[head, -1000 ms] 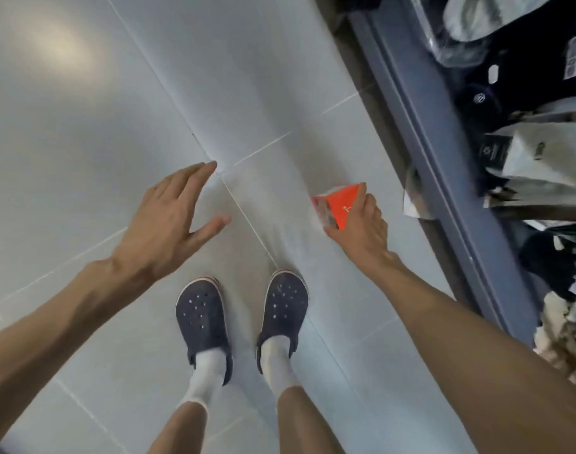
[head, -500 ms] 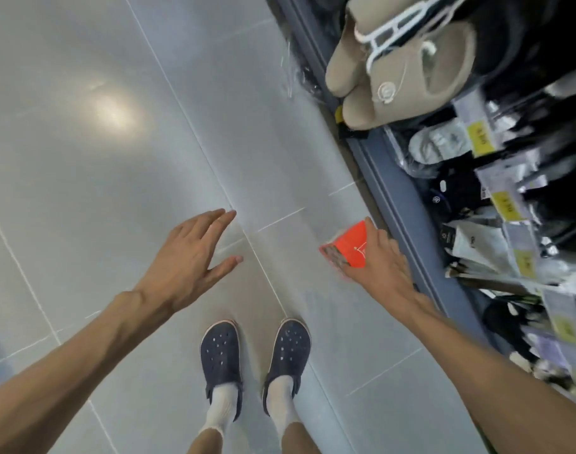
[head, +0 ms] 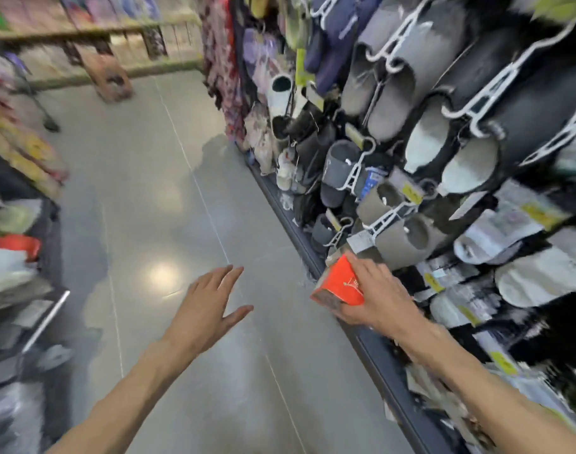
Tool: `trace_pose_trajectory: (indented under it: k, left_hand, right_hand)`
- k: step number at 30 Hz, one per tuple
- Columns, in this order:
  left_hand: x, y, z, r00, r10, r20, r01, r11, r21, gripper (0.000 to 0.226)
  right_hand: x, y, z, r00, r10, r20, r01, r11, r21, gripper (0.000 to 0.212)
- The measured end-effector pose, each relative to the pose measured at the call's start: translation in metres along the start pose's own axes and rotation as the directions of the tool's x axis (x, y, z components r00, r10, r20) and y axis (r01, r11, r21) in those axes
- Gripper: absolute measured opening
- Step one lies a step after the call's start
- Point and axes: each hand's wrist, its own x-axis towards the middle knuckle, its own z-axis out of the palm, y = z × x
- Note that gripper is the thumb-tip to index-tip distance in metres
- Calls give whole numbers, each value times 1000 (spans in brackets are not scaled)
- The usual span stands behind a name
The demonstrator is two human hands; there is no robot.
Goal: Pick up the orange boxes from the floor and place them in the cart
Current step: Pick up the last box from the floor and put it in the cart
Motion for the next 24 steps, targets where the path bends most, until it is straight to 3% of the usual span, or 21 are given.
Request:
trace_pose_trajectory:
  k: [6,14,20,24]
  left_hand:
    - [-48,9,-157,990,-65,-122,76,993,90,88]
    - [-128,13,-233,925,-228,-305,275,954,122,81]
    - [-225,42,-250,740,-480,-471,580,811,84,80]
    - [-308,81,-247,566,-636,-524,762,646,38,82]
  right_hand:
    - [-6,-83,-132,977,-202,-61,203,979,1,109]
    - [12,-177,-196,850,-527,8,527,850,-30,106]
    - [16,-259,-203,619,-779,100,783,622,-7,103]
    - [-21,-319,-205,393,-907,148,915,402,29,111]
